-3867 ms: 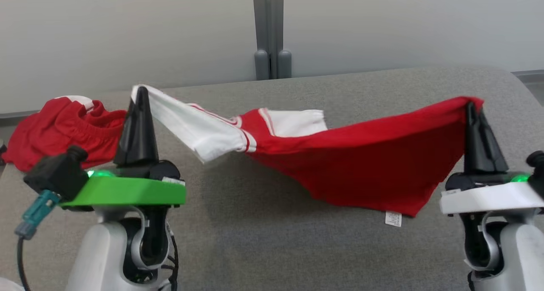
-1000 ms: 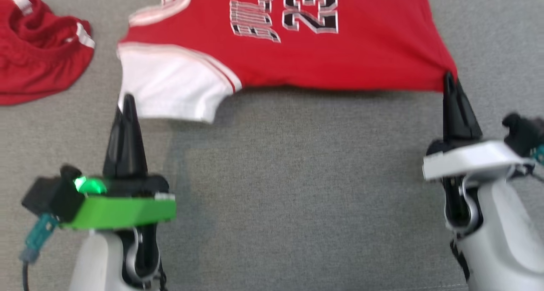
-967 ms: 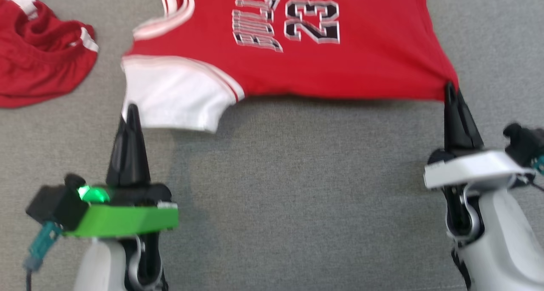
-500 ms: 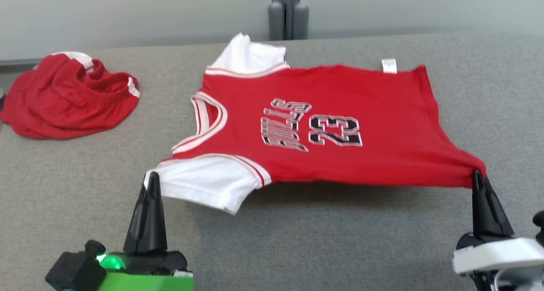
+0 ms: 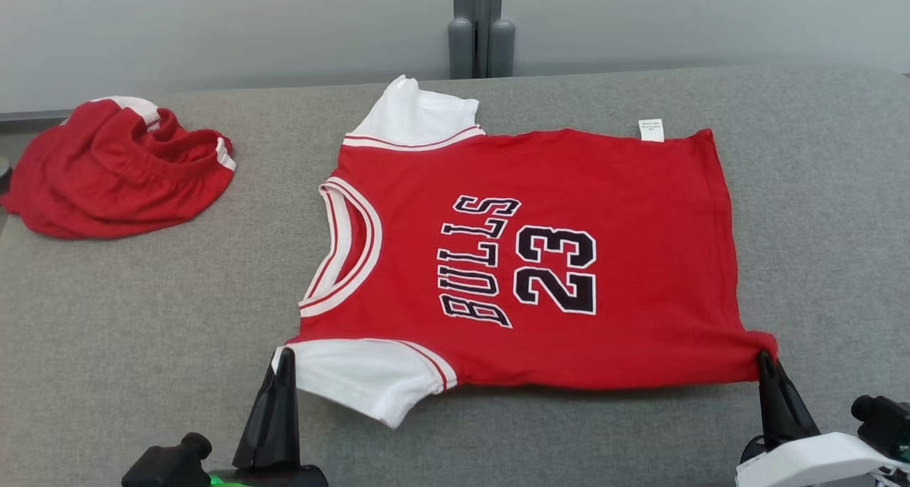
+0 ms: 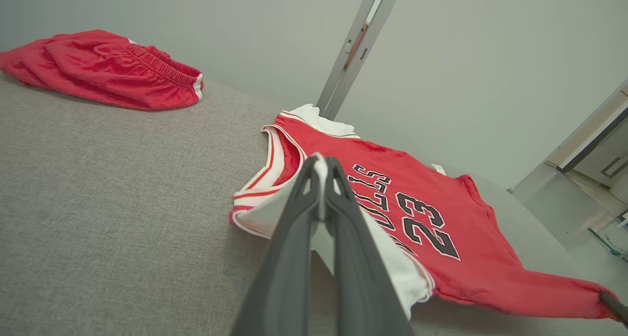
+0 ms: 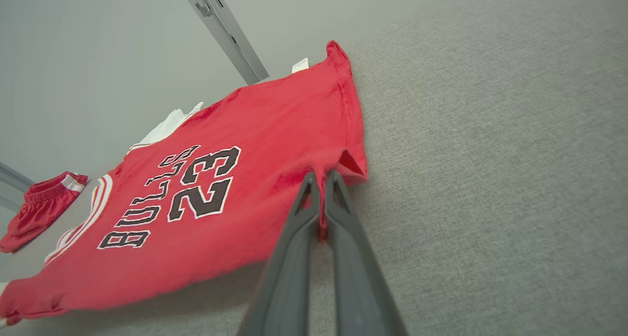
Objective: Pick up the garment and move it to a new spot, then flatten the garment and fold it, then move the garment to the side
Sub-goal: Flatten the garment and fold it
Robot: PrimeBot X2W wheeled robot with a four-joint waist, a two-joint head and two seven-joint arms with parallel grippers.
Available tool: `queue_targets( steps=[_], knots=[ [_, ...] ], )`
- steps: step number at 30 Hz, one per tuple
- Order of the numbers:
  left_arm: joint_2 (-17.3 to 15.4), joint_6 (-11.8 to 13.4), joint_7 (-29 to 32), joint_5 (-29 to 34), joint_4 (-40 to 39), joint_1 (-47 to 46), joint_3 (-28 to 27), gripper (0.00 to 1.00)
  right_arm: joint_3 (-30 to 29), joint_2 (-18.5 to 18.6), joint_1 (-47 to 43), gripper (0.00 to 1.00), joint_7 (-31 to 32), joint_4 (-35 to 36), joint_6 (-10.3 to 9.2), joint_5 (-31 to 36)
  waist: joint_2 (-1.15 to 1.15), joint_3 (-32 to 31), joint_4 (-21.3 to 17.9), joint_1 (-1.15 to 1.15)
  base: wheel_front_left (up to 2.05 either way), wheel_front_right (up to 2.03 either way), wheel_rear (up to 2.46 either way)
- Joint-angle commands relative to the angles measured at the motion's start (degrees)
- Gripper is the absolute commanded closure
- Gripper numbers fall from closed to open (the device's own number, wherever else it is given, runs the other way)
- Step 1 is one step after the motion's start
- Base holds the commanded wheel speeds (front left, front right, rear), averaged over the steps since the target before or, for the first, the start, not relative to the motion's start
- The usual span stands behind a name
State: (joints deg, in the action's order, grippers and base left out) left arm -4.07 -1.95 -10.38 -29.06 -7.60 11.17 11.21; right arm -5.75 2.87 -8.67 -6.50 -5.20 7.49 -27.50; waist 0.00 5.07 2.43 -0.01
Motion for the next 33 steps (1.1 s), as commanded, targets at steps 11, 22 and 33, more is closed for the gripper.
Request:
queue_targets(
  steps=[11,22,33],
  knots=[
    [-0.83,-1.65,-1.34,0.72,7.76,-11.35,0.12,1.00,2.75,0.07,8.15,1.00,-3.53,-6.81,0.02,-2.72,0.00,5.69,-1.83,0.01,0.00,0.00,0.00],
    [-0.04,-3.16,-3.95,2.62,22.28,-32.37,0.37,1.00,2.19,0.07,18.65,1.00,-5.37,-12.39,0.02,-2.47,0.00,12.56,-3.76,0.01,0.00,0.00,0.00],
    [0.48,-3.96,-4.83,3.65,35.58,-43.13,-0.69,1.00,4.09,0.08,24.17,1.00,-7.57,-17.60,0.01,-3.29,0.00,15.44,-5.85,0.01,0.00,0.00,0.00]
  ],
)
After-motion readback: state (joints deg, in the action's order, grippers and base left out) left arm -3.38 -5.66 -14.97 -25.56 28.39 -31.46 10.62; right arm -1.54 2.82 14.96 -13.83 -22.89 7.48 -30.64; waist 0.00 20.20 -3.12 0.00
